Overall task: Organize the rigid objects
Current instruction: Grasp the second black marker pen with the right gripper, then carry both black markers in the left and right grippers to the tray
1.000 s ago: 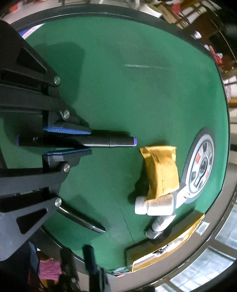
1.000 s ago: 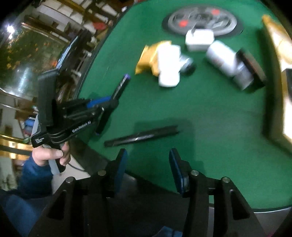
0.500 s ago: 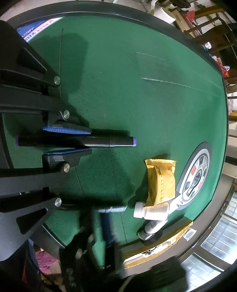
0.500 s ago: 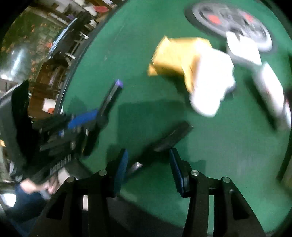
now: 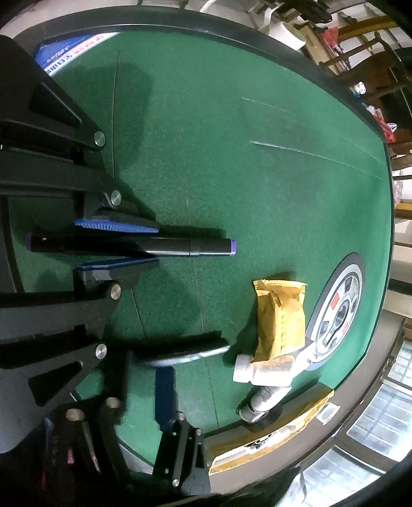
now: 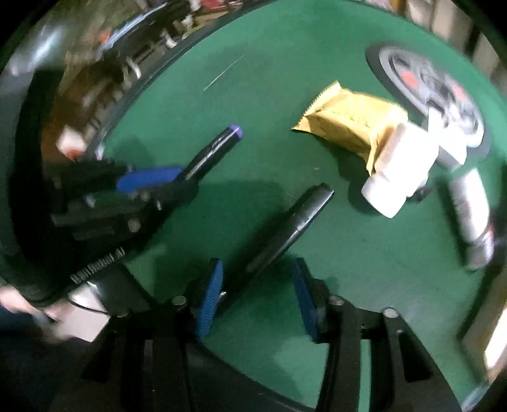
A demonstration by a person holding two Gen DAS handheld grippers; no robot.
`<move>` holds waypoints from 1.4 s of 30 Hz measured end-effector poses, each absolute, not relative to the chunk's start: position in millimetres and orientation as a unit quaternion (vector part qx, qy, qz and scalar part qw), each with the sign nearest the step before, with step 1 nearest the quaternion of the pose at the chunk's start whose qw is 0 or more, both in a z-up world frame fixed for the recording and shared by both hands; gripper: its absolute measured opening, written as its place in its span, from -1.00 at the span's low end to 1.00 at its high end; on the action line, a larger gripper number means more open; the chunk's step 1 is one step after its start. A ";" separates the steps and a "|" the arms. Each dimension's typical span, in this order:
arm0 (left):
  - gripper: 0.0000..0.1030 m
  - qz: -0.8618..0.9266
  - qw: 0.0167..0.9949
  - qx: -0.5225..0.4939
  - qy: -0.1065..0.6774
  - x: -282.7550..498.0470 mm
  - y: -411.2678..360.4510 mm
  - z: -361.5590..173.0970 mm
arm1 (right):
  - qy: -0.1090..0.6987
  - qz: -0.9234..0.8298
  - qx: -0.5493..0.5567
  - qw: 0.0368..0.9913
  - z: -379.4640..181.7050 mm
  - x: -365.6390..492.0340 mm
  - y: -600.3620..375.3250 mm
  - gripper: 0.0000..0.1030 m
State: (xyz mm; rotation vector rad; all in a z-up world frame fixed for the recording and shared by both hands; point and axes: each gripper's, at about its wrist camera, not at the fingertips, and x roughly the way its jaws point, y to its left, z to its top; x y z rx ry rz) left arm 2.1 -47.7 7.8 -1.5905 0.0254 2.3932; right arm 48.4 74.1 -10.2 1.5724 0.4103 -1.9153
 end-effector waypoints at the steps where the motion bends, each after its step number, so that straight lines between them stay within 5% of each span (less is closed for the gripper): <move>1: -0.75 0.825 0.134 -0.549 0.009 2.0 -48.1 8.3 | 0.152 -0.725 0.597 0.310 -10.8 47.5 76.6 -0.63; 21: -0.77 0.834 0.111 -0.538 0.046 5.5 -37.3 9.3 | 0.133 -0.762 0.575 0.266 -5.5 51.7 114.3 -0.73; 27: -0.77 0.838 0.136 -0.528 -0.034 11.4 -34.2 17.2 | 0.121 -0.780 0.553 0.265 11.6 65.4 128.5 -0.74; 42: -0.77 0.841 0.243 -0.484 -0.002 -2.0 36.4 65.9 | -0.023 -0.832 0.517 0.201 53.0 69.5 215.5 -0.74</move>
